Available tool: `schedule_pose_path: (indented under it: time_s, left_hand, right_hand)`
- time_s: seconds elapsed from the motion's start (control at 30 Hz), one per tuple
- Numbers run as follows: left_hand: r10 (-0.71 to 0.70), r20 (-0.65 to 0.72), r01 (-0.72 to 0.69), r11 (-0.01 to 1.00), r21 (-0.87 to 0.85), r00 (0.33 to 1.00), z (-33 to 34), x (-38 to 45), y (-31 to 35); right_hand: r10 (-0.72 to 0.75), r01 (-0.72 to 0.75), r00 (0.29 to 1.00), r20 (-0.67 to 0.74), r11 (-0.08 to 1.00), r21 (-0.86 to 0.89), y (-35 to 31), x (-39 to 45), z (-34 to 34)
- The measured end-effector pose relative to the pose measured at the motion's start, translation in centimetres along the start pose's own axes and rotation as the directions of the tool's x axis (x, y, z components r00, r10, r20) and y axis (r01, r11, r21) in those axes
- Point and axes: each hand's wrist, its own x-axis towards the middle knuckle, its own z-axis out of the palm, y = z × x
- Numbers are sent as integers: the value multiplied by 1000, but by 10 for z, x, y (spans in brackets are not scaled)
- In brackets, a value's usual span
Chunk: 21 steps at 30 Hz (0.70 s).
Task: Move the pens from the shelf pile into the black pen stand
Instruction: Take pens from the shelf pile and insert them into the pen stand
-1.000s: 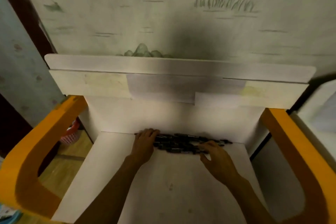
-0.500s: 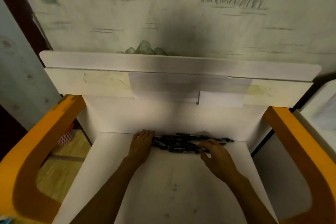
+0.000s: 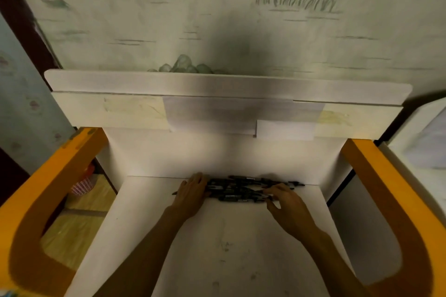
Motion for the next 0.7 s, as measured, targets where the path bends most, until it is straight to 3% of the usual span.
schedule_pose_path:
  time_s: [0.1, 0.43, 0.7]
  left_hand:
    - [3, 7, -3, 1000, -24, 1000, -7, 5, -1]
    - [-51, 221, 77, 991, -112, 974, -18, 3, 4]
    - [-161, 401, 213, 973, -87, 902, -23, -2, 10]
  right_hand:
    - [8, -8, 1000, 3, 1000, -5, 1, -1, -1]
    - [-1, 1, 1000, 3, 999, -38, 3, 3, -2]
    - [-2, 3, 1000, 7, 1000, -28, 1, 7, -6]
